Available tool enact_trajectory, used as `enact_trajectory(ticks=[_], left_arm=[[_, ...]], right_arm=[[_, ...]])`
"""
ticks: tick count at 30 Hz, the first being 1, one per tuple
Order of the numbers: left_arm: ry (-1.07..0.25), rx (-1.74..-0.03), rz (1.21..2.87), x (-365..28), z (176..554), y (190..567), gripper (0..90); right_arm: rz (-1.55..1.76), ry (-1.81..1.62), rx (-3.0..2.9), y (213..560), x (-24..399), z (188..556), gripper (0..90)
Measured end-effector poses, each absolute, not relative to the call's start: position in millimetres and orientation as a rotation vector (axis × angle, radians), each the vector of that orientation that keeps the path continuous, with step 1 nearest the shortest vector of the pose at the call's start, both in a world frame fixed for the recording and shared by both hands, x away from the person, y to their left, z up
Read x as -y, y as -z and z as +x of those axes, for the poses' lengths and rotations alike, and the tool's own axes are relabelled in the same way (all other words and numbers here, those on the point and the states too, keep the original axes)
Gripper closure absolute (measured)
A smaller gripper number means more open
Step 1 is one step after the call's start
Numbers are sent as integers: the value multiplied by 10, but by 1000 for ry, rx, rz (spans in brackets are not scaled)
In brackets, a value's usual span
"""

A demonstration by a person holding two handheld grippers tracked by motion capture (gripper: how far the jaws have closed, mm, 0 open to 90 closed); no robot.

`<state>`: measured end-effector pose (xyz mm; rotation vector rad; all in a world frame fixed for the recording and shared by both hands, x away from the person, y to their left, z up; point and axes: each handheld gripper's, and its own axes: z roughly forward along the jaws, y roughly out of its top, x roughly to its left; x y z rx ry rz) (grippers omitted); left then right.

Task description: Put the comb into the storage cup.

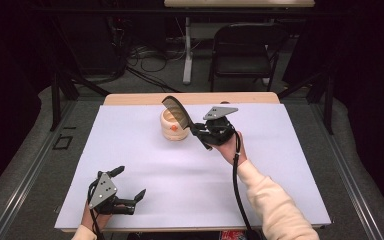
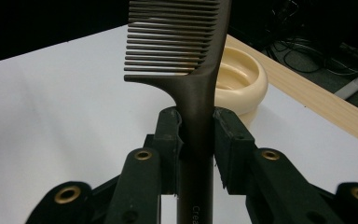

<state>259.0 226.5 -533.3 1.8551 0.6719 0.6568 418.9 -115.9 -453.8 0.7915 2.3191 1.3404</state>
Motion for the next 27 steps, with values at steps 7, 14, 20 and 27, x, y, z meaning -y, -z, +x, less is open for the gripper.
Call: enact_trajectory(ticks=[7, 14, 20, 27], left_arm=[[-657, -671, 1853, -2264, 2589, 5333, 3], [-658, -672, 1852, -2268, 2587, 5331, 3], [-657, -672, 1852, -2262, 2591, 5334, 3], [-654, -671, 1851, -2267, 2595, 5336, 3]], right_arm=[[792, -1335, -2317, 4508, 1116, 4250, 721], [798, -1331, -2314, 4504, 1091, 4316, 722], [802, -1329, -2310, 4476, 1047, 4384, 721], [791, -1333, -2308, 4472, 982, 4465, 722]])
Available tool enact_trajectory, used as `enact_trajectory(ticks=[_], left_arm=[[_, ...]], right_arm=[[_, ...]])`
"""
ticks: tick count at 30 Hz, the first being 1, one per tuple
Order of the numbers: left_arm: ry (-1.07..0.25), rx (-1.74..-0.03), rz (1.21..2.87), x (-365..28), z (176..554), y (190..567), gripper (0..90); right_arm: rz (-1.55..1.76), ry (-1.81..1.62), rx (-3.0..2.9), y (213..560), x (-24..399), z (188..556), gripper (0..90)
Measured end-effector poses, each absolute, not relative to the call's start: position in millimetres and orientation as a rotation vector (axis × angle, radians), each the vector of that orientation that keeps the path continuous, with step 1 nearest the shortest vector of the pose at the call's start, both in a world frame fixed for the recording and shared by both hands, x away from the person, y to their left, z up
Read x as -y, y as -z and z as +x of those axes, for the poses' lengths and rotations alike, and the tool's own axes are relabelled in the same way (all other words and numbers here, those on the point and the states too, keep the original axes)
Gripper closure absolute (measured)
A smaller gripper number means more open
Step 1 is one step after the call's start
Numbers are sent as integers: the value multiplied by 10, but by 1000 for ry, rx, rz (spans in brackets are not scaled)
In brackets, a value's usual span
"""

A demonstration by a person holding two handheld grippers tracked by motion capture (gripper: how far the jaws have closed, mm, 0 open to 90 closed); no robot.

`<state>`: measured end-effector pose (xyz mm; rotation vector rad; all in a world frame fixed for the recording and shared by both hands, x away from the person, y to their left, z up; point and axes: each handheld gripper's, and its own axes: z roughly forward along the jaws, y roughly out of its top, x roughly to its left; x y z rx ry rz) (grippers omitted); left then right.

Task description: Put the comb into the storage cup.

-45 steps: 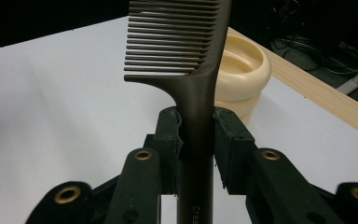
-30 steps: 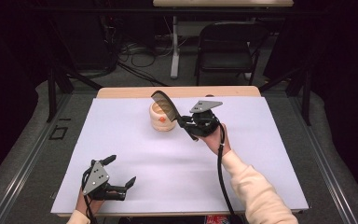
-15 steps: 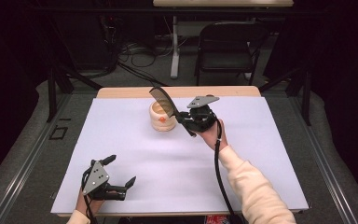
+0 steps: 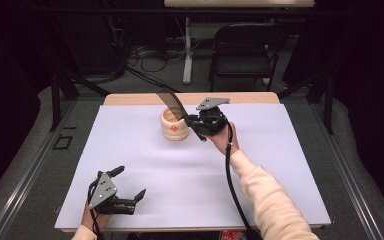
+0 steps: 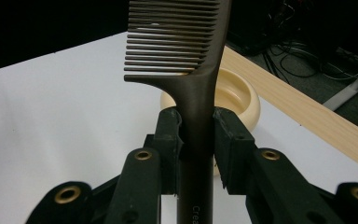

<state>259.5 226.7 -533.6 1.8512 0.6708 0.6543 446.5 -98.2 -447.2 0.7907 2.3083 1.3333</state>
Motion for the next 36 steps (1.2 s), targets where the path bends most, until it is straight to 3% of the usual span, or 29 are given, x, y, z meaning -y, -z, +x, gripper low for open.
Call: enact_trajectory(ticks=[36], left_arm=[[-660, -672, 1849, -2271, 2588, 5331, 3]], right_arm=[[669, -1382, -2221, 4299, 692, 4690, 722]])
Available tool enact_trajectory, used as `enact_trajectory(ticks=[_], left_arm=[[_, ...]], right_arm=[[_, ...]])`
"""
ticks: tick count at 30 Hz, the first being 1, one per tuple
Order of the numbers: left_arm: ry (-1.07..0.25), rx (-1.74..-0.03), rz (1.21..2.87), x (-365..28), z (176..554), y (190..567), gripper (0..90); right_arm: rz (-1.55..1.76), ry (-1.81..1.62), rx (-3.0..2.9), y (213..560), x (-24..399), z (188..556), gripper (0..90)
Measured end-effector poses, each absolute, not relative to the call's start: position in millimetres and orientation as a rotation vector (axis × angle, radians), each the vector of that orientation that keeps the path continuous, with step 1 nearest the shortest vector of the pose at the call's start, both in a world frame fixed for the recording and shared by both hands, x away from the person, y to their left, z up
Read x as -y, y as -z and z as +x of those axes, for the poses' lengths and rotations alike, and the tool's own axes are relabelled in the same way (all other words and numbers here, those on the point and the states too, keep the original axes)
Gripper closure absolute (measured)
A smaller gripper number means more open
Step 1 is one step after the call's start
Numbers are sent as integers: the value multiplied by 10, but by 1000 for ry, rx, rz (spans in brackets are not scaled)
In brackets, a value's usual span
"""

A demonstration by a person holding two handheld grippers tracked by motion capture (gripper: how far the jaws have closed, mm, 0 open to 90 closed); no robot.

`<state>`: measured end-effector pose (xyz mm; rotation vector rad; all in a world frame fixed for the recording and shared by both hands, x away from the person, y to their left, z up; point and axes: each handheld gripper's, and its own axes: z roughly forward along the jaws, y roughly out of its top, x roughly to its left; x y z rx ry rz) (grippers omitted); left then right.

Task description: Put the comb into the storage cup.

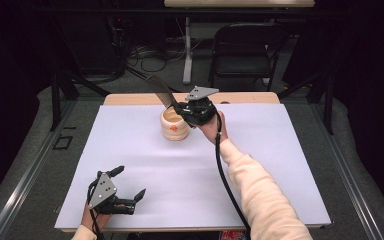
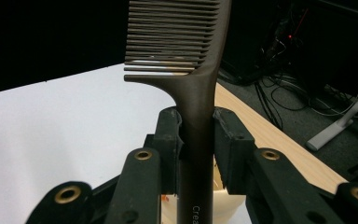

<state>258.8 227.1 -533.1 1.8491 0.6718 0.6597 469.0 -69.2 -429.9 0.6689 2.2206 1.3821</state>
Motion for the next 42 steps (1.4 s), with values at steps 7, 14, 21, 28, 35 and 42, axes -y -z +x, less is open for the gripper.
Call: enact_trajectory(ticks=[7, 14, 21, 28, 35, 42], left_arm=[[-659, -677, 1843, -2274, 2588, 5332, 3], [-660, -675, 1842, -2273, 2587, 5331, 3], [-659, -676, 1840, -2276, 2590, 5331, 3], [-660, -676, 1841, -2278, 2590, 5330, 3], [-660, -676, 1841, -2278, 2589, 5329, 3], [-659, -677, 1840, -2278, 2590, 5330, 3]], right_arm=[[645, -1401, -2203, 4262, 649, 4707, 722], [620, -1397, -2190, 4232, 624, 4728, 722], [590, -1393, -2177, 4211, 577, 4773, 721], [565, -1398, -2161, 4227, 520, 4814, 721], [553, -1414, -2142, 4252, 473, 4849, 721], [537, -1401, -2129, 4278, 417, 4884, 721]])
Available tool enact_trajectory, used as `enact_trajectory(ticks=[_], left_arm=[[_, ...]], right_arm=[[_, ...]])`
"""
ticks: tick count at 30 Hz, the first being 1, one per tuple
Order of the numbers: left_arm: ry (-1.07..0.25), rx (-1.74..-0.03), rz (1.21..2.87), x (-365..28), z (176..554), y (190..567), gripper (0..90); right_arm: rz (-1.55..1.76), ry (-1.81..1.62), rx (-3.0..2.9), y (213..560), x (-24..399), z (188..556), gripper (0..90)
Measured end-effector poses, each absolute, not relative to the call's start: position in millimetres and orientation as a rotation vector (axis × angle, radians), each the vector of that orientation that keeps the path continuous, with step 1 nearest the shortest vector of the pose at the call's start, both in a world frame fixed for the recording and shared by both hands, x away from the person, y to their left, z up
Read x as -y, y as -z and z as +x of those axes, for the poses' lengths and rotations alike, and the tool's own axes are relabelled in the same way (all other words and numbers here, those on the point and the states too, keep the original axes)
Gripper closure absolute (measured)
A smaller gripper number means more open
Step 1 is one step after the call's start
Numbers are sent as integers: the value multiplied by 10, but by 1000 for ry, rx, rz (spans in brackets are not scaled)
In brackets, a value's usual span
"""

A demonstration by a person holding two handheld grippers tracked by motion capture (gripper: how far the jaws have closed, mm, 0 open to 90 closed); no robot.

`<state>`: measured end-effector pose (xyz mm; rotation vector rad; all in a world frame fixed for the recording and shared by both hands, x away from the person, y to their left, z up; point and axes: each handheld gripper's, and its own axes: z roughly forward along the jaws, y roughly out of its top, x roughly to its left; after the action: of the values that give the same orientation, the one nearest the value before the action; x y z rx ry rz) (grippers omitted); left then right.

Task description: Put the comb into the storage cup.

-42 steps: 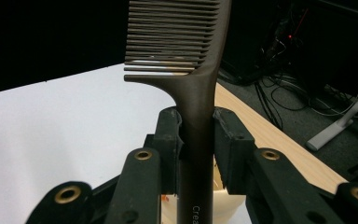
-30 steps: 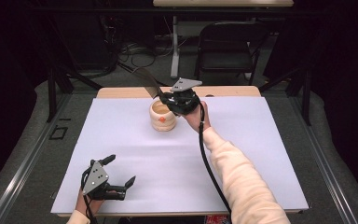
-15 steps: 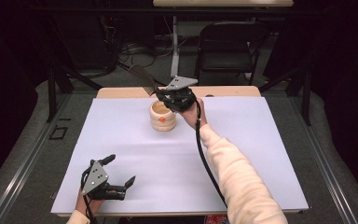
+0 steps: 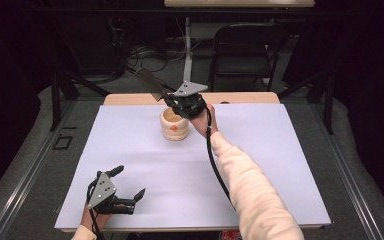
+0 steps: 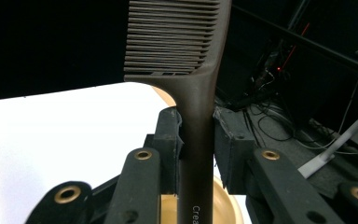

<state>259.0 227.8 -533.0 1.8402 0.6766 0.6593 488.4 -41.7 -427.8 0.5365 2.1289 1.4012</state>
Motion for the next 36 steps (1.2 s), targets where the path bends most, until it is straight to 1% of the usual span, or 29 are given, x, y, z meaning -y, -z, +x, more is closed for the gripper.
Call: enact_trajectory(ticks=[36], left_arm=[[-657, -677, 1834, -2281, 2592, 5330, 3]], right_arm=[[523, -1412, -2096, 4545, 242, 5063, 721]])
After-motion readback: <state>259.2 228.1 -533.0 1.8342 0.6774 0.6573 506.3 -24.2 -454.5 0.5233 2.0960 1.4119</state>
